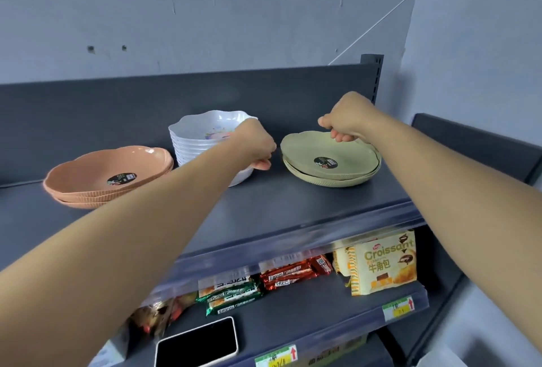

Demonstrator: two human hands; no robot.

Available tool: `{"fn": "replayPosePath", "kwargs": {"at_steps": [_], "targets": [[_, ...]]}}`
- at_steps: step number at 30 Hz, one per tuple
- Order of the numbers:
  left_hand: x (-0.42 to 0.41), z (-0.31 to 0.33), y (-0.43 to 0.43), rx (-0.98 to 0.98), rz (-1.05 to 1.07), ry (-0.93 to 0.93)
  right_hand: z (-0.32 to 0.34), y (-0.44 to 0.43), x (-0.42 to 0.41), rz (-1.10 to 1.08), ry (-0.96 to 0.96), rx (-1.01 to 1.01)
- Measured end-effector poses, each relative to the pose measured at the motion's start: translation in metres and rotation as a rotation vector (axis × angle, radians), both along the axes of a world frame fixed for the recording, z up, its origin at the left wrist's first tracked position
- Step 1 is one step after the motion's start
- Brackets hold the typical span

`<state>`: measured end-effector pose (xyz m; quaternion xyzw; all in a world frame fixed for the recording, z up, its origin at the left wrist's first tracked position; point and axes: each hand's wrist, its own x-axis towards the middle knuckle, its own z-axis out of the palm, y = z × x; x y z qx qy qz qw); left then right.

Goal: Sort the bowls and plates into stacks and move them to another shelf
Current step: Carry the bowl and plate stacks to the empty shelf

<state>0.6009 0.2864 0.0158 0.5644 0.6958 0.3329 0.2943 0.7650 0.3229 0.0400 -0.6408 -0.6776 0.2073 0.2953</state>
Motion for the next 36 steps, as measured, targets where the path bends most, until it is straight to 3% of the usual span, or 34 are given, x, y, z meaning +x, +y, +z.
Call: {"fn": "replayPosePath", "kwargs": {"at_steps": [10, 14, 20, 27, 36], "targets": [[-0.112, 0.035, -0.064, 0.123, 0.261, 0.018, -0.005, 0.0, -0.095, 0.152, 0.069, -0.09], [-0.144, 0.026, -0.068, 0.103, 0.347, -0.078, -0.01, 0.0, -0.116, 0.172, 0.155, -0.175], [-0.146, 0.012, -0.059, -0.073, 0.28, -0.331, -0.013, 0.001, -0.134, 0.186, 0.228, -0.253], [-0.136, 0.003, -0.04, -0.14, 0.245, -0.536, -0.02, 0.011, -0.14, 0.125, 0.324, -0.416], [-0.133, -0.009, -0.017, -0.166, 0.27, -0.66, -0.024, 0.024, -0.134, 0.168, 0.492, -0.607]]}}
